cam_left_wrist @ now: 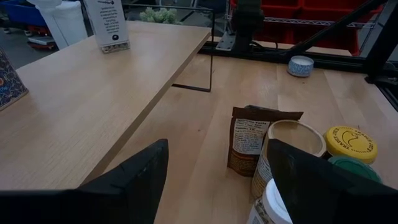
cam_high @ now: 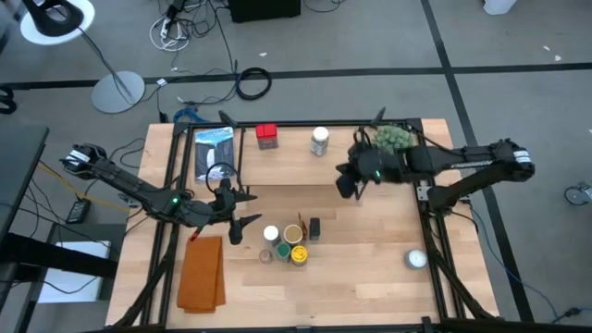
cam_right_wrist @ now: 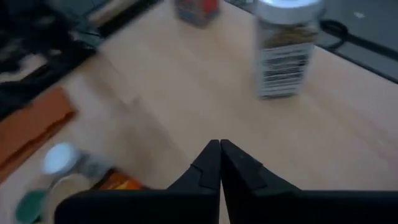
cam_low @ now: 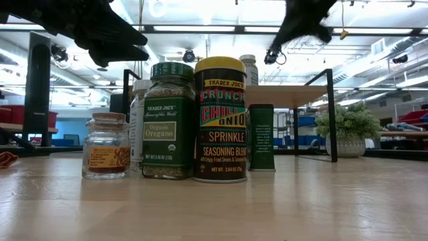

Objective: Shelf spices
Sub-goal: Put the right white seasoning bottle on the shelf

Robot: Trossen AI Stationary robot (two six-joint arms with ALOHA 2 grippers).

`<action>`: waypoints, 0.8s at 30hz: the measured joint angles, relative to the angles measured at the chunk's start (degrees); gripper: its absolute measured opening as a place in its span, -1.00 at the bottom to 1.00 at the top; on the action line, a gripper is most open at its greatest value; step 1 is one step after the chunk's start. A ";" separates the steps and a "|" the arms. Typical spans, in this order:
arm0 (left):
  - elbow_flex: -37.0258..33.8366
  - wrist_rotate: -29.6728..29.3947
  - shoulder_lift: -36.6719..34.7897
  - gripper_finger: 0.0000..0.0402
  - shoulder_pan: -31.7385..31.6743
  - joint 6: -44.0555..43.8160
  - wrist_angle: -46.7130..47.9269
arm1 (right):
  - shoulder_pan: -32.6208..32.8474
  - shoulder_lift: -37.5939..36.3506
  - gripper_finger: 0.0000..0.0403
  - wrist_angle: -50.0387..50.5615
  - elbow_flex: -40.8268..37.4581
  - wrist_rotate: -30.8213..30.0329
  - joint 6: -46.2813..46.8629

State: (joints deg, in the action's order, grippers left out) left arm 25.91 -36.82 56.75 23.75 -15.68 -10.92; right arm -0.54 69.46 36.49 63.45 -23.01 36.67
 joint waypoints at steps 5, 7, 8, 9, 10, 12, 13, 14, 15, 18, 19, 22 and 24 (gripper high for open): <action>0.00 0.00 0.00 0.39 -0.02 0.00 0.00 | -9.03 3.06 -0.98 -1.34 -0.08 4.20 -5.00; 0.00 0.00 0.00 0.39 -0.01 0.00 0.00 | -11.71 3.98 -0.99 -3.31 -0.08 5.57 -7.45; 0.00 0.00 0.00 0.39 -0.01 0.00 0.00 | -12.84 4.50 -0.99 -4.13 -0.08 6.16 -8.40; 0.00 0.00 0.00 0.39 -0.01 0.00 -0.01 | -14.00 4.93 -0.99 -4.94 -0.08 7.06 -9.11; 0.00 0.00 0.00 0.39 0.00 0.00 0.02 | -15.05 5.36 -0.99 -5.60 -0.08 7.50 -9.68; 0.00 -0.02 0.00 0.39 0.00 0.00 0.00 | -17.00 5.95 -0.99 -6.15 -0.08 7.90 -10.51; 0.00 0.00 0.00 0.39 0.00 0.00 -0.01 | -17.73 6.27 -0.99 -6.52 -0.08 7.89 -10.97; 0.00 0.00 0.00 0.39 -0.01 0.00 -0.01 | -18.49 6.43 -0.99 -6.77 -0.08 7.91 -11.42; 0.00 0.00 0.00 0.39 -0.01 0.00 0.06 | -19.15 6.47 -0.99 -6.91 -0.08 7.91 -11.94; 0.00 0.00 0.00 0.39 -0.01 0.00 0.00 | -20.38 6.42 -0.99 -9.10 -0.03 7.88 -13.78; 0.00 0.00 0.00 0.39 -0.02 0.00 0.00 | -20.63 6.42 -1.00 -9.50 -0.03 8.05 -14.41; 0.00 0.00 0.00 0.39 0.00 0.00 0.02 | -21.08 6.45 -1.00 -10.88 -0.03 10.10 -15.56; 0.00 0.00 0.00 0.39 0.00 0.00 0.00 | -21.09 6.90 -1.00 -10.99 -0.01 11.83 -15.83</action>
State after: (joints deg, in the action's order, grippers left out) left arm 25.91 -36.82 56.75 23.75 -15.68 -10.92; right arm -21.63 76.35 25.50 63.44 -11.18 20.83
